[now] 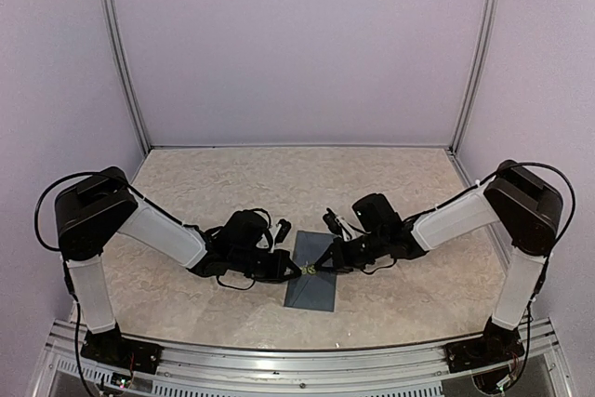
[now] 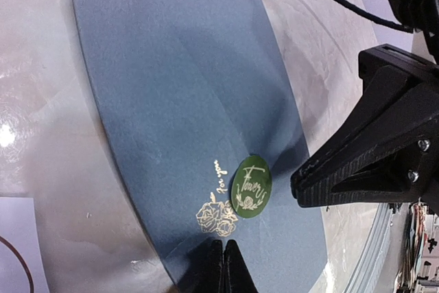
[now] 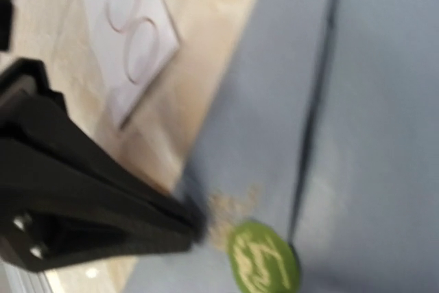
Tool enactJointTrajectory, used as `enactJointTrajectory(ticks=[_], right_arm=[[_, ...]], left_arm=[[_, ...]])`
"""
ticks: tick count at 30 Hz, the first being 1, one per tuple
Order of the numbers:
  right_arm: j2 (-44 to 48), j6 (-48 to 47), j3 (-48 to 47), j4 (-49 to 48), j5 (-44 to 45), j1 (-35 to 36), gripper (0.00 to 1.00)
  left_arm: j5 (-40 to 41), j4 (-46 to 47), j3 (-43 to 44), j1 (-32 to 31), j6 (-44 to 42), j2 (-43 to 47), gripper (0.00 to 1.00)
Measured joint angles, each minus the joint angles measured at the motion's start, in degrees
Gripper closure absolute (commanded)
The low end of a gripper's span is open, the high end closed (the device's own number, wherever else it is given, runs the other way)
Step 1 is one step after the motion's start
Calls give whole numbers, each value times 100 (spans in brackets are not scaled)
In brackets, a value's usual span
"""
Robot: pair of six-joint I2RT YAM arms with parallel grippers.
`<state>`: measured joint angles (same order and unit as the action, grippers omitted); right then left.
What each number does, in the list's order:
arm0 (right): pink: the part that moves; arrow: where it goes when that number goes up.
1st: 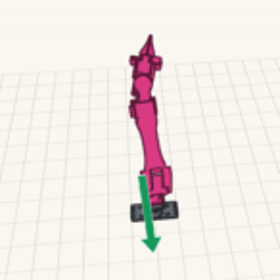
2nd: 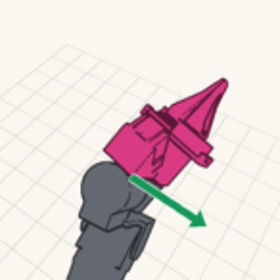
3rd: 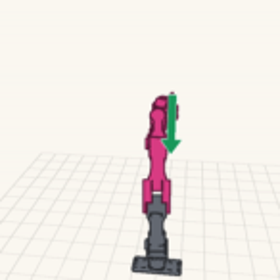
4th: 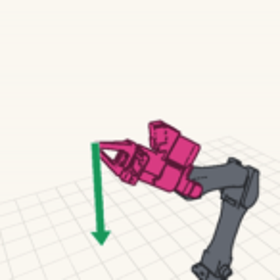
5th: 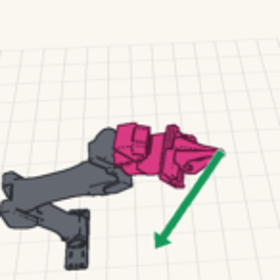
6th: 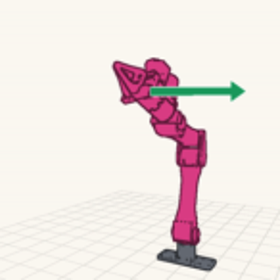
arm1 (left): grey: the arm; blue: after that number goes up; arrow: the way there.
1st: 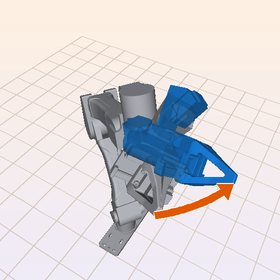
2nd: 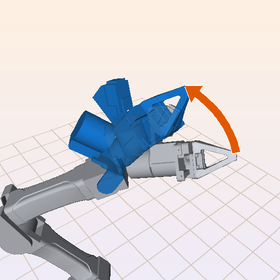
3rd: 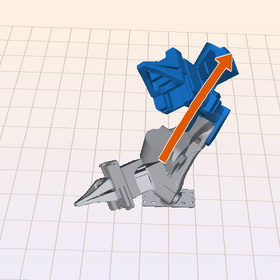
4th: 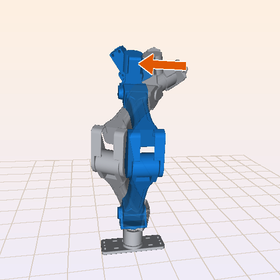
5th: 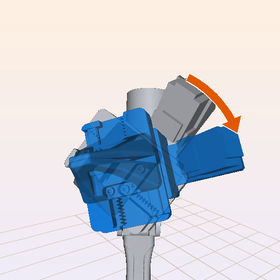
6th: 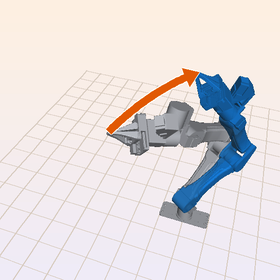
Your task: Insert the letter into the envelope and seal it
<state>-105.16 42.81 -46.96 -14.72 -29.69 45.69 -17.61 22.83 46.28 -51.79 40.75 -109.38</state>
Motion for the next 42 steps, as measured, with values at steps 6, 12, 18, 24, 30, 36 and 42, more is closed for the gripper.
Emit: enactJointTrajectory(ticks=[6,12,18,24,30,36,42], right_arm=[[-245,-72,-304,15,-9,0,100],[-551,-122,-446,35,-22,-11,100],[-750,-177,-662,35,-151,-9,100],[-837,-223,-748,13,-227,35,100],[-822,-216,-636,-131,-238,109,100],[-640,-168,-402,-162,-210,164,100],[-221,-170,-74,59,-103,190,63]], left_arm=[[2,-2,0,0,-11,0,100],[0,-4,4,0,-17,-2,100],[-4,-4,9,0,-33,-9,100],[-7,-4,15,2,-35,-17,100],[-9,-2,15,11,-31,-17,100],[-7,0,15,11,-24,-17,100],[55,-28,11,11,-22,28,87]])
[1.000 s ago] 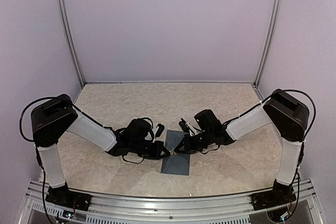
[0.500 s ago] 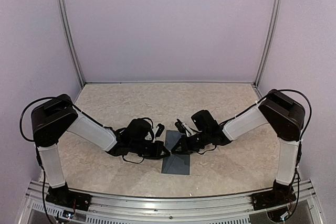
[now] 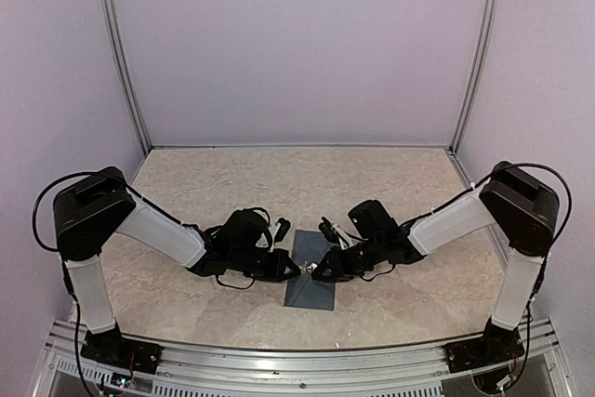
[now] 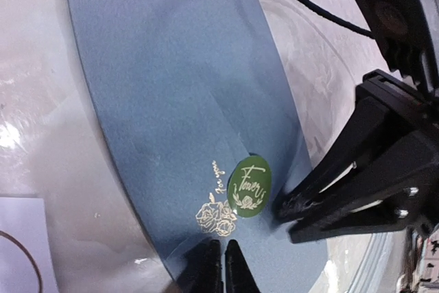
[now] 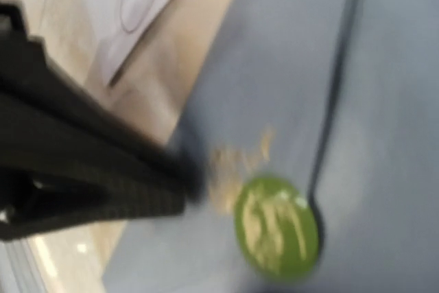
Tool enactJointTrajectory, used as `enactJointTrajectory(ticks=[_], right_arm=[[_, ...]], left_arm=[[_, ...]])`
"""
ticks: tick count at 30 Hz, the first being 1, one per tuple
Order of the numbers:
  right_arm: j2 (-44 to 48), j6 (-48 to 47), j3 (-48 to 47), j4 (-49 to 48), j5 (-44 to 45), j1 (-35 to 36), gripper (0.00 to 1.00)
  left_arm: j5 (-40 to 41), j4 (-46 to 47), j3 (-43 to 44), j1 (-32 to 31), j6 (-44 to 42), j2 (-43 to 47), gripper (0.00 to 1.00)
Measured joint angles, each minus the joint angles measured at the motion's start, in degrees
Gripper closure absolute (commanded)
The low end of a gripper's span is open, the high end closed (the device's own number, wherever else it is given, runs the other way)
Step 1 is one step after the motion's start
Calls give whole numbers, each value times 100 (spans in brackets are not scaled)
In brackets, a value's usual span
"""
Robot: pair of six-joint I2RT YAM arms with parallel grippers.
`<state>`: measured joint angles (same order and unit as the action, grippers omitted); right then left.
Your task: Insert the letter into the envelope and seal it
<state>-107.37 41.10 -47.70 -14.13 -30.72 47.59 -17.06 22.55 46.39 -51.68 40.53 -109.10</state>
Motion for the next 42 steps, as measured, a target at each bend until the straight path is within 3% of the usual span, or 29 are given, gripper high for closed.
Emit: enactJointTrajectory(ticks=[3,6,8,12,15,20,26,28,31,34,42], right_arm=[[457,-114,186,133,109,2,34],[1119,-323,280,245,345,2,19],[1521,-442,282,262,555,-20,13],[1961,-706,293,262,964,-289,10],[2079,-896,422,223,1235,-804,8],[2415,-1375,859,212,1596,-1989,1],[3298,-1952,1563,-107,1668,-3773,0],[3600,-2105,1849,-348,1700,-4385,0],[4011,-2315,2371,-822,1875,-5029,0],[4325,-2540,2898,-1300,2146,-5200,0],[4535,-2964,3482,-2190,2680,-5233,1]], left_arm=[[199,-245,-15,0,-76,275,62],[533,-468,-13,11,-197,793,35],[743,-516,4,39,-348,1167,27],[990,-542,284,356,-614,1576,22],[1095,-538,413,953,-848,1663,20],[1362,-446,-46,2514,-1248,2277,12],[1801,92,-1434,4811,-1655,3799,6],[2033,446,-1884,5259,-1818,4142,2],[2413,1091,-2671,5600,-2090,4527,1],[2645,1851,-3392,5626,-2315,4513,1],[2761,2413,-3460,5626,-2590,3908,1]])
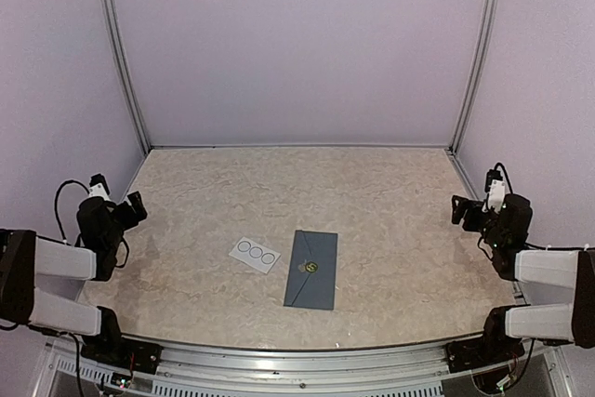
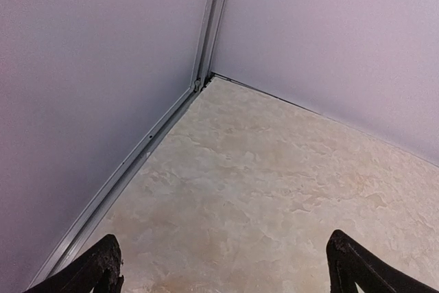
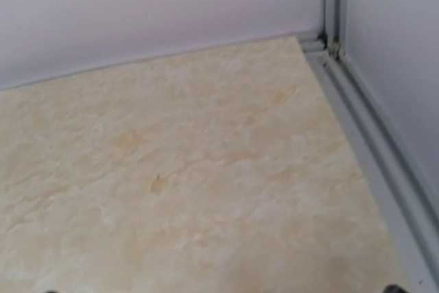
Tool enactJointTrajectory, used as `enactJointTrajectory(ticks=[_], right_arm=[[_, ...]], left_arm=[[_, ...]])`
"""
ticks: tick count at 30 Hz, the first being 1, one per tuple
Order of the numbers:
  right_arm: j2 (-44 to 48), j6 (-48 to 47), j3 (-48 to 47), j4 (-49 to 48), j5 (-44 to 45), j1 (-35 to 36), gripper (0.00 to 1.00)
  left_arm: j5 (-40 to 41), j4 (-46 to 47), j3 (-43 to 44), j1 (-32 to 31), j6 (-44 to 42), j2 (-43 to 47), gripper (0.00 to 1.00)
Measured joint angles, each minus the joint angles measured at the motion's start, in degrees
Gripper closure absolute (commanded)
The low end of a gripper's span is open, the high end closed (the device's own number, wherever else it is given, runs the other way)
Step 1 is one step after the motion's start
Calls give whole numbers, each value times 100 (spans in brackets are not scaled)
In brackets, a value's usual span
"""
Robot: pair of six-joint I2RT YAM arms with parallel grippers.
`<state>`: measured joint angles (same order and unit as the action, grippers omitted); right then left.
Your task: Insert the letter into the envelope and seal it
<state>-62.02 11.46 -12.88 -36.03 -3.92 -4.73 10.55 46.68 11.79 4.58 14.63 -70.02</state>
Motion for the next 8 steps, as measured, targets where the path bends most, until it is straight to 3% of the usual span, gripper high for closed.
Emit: enactJointTrajectory(ticks=[8], right_arm=[[-9,-103,9,-334,68,-2,0]], left_arm=[[24,219,0,0,-92,-2,1]])
